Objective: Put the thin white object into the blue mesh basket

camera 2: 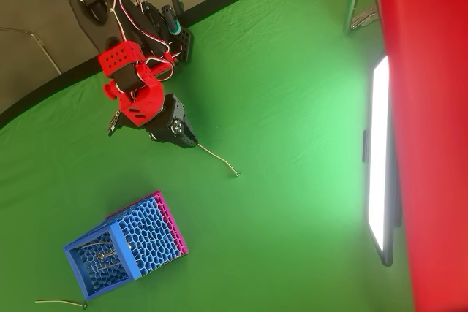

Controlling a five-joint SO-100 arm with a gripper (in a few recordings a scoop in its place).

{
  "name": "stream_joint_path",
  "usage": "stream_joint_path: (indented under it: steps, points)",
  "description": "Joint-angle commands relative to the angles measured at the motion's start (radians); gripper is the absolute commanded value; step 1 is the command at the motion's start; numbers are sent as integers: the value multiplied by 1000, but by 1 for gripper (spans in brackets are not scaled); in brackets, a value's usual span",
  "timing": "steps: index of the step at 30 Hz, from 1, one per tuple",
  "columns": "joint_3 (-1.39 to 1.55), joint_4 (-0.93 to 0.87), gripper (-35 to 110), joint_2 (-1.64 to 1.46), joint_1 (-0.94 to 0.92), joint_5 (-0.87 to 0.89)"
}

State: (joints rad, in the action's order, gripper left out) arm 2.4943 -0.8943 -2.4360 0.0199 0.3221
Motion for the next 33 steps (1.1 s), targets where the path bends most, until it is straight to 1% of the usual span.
stream_joint_path:
  steps: [1, 5, 11, 14, 23, 26, 30, 33]
  points:
    - [-83, -3, 1, 71, -12, 104]
    - [-190, -54, 1, 196, -34, 247]
    - [-405, -187, 1, 396, -81, 443]
    - [-508, -238, 1, 500, -107, 499]
    - [-627, -238, 1, 719, -84, 586]
    - [-634, -201, 1, 773, -67, 603]
    - [-618, -135, 7, 822, -44, 609]
    - [-612, -110, 8, 847, -28, 627]
